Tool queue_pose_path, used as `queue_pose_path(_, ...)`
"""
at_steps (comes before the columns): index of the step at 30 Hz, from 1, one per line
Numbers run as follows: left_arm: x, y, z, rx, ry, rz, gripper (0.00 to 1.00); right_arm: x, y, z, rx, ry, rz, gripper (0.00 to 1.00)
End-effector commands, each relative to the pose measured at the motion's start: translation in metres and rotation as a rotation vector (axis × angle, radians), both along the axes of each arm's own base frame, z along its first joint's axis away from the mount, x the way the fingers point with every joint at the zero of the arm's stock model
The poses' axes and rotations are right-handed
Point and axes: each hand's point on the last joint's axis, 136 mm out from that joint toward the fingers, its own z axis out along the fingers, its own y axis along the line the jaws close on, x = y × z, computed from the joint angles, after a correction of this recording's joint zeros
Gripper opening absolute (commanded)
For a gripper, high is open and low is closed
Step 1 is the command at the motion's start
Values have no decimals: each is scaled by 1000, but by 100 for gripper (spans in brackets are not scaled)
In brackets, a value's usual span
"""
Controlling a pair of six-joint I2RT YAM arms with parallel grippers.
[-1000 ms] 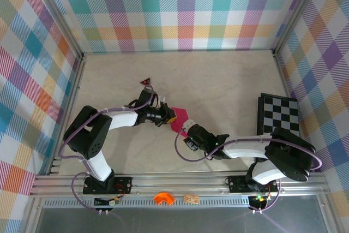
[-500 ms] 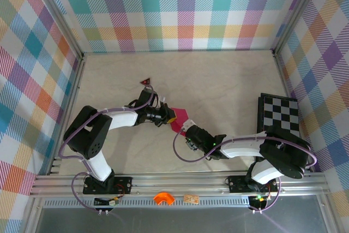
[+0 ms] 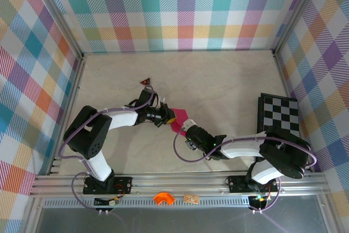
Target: Fold a paper plane with a square sheet of paper (pick it up from the middle)
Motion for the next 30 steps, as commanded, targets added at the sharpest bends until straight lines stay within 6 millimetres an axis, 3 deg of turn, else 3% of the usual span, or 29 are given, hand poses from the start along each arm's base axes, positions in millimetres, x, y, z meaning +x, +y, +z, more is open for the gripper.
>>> queue_pose_path(1, 3, 0, 15, -9, -33, -8, 8, -2, 4, 2, 39, 1, -2, 18)
queue_pose_path(11, 3, 0, 15, -9, -36, -8, 9, -7, 8, -1, 89, 28, 2, 9)
queue_pose_path(22, 3, 3, 14, 11, -38, 2, 10, -5, 8, -1, 131, 46, -28, 14)
queue_pose_path(30, 4, 4, 15, 16, -46, 6, 10, -5, 9, -1, 149, 57, -31, 9)
